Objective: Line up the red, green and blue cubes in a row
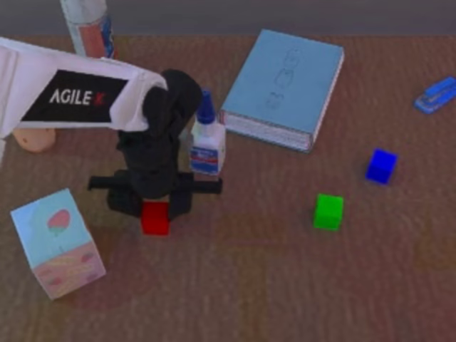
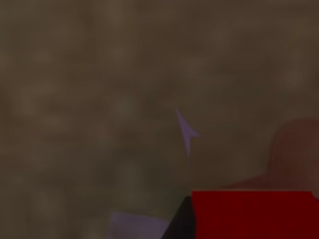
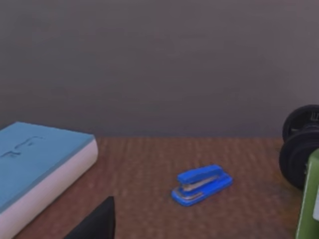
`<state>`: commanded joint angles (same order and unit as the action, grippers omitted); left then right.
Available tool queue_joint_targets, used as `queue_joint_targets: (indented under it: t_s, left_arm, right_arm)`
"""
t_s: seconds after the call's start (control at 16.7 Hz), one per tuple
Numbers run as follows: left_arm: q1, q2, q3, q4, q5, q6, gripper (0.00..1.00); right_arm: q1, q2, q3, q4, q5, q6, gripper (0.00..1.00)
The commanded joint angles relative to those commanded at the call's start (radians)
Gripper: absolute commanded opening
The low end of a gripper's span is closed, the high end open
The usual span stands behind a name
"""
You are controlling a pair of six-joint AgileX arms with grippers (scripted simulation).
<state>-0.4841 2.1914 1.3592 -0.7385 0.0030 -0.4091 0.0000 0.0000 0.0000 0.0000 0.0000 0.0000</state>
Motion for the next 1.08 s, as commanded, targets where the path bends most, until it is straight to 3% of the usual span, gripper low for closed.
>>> queue_joint_targets:
  t_s: [0.36, 0.78, 1.08]
  left_arm:
    - [0.003, -0.050, 0.026, -0.040, -0.015, 0.011, 0.00]
    - [0.021, -0.148, 0.143, -0.259, -0.016, 0.008, 0.00]
    - [0.013, -0.151, 0.142, -0.262, -0.016, 0.007, 0.00]
  right_arm:
    - [0.000, 0.000, 0.000, 0.000, 0.000, 0.000, 1.00]
    - [0.000, 0.000, 0.000, 0.000, 0.000, 0.000, 1.00]
    - [0.000, 0.000, 0.000, 0.000, 0.000, 0.000, 1.00]
